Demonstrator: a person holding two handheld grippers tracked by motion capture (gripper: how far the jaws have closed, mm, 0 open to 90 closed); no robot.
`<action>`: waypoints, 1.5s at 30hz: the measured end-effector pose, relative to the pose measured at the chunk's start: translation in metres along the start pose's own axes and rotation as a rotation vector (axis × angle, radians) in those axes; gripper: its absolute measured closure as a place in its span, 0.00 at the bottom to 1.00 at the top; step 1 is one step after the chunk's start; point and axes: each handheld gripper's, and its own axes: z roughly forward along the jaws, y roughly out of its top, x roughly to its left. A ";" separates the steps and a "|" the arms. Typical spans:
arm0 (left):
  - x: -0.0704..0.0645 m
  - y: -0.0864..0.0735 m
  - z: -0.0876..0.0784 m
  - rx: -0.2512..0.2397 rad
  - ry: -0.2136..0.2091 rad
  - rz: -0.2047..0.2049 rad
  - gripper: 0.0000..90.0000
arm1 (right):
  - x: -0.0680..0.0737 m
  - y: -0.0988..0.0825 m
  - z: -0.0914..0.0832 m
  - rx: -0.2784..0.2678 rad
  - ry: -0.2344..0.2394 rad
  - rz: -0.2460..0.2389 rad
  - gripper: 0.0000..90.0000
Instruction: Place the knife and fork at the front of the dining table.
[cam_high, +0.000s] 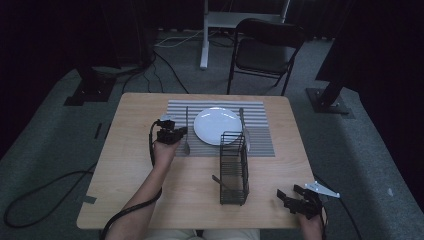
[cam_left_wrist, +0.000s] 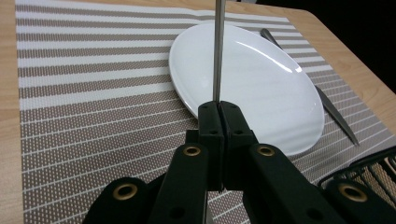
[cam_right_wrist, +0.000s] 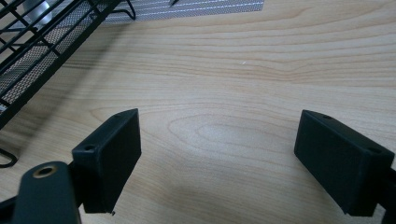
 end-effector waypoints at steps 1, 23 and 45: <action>0.002 0.000 0.002 -0.002 -0.005 -0.008 0.99 | 0.000 0.000 0.000 0.000 0.000 0.000 0.16; 0.028 -0.002 0.039 0.054 0.054 -0.122 1.00 | -0.001 0.000 -0.001 -0.008 0.009 0.009 0.16; 0.023 -0.040 0.000 0.129 0.057 -0.021 1.00 | 0.000 0.000 0.000 -0.003 0.005 0.000 0.16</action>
